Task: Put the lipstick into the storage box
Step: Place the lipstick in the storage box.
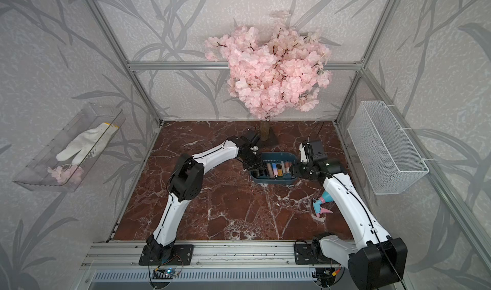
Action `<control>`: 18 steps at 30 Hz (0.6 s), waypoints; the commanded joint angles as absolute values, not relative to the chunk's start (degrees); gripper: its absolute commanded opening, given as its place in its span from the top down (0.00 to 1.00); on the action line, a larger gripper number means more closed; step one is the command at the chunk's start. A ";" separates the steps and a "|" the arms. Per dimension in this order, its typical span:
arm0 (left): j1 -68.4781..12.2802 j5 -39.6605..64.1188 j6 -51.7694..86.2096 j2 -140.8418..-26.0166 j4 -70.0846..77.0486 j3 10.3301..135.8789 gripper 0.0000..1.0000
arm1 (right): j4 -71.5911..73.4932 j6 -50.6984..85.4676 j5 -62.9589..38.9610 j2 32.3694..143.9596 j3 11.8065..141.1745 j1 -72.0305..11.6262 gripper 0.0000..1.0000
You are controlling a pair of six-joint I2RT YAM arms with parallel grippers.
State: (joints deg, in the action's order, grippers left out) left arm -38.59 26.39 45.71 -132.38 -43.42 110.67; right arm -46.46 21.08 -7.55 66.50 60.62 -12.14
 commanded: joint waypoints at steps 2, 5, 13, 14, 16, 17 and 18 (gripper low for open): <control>-38.80 24.70 44.43 -133.81 -46.31 113.50 0.80 | -45.94 20.39 -7.90 65.92 60.64 -11.60 0.53; -38.76 24.78 44.30 -134.21 -46.58 114.07 0.76 | -45.99 20.61 -7.65 65.66 60.43 -11.43 0.53; -38.76 24.94 44.21 -134.73 -46.75 114.51 0.68 | -45.97 21.18 -7.48 65.04 59.85 -11.25 0.53; -38.81 24.96 44.21 -134.74 -46.75 114.54 0.68 | -45.96 21.18 -7.47 65.04 59.85 -11.25 0.53; -38.77 24.84 44.21 -134.82 -46.85 114.83 0.66 | -46.01 21.23 -7.38 64.95 59.94 -11.26 0.53; -38.80 24.96 44.25 -134.78 -46.85 114.95 0.66 | -46.04 21.19 -7.38 64.87 59.94 -11.25 0.54; -38.76 24.95 44.17 -134.87 -46.85 115.11 0.66 | -46.05 21.26 -7.38 64.79 59.94 -11.17 0.54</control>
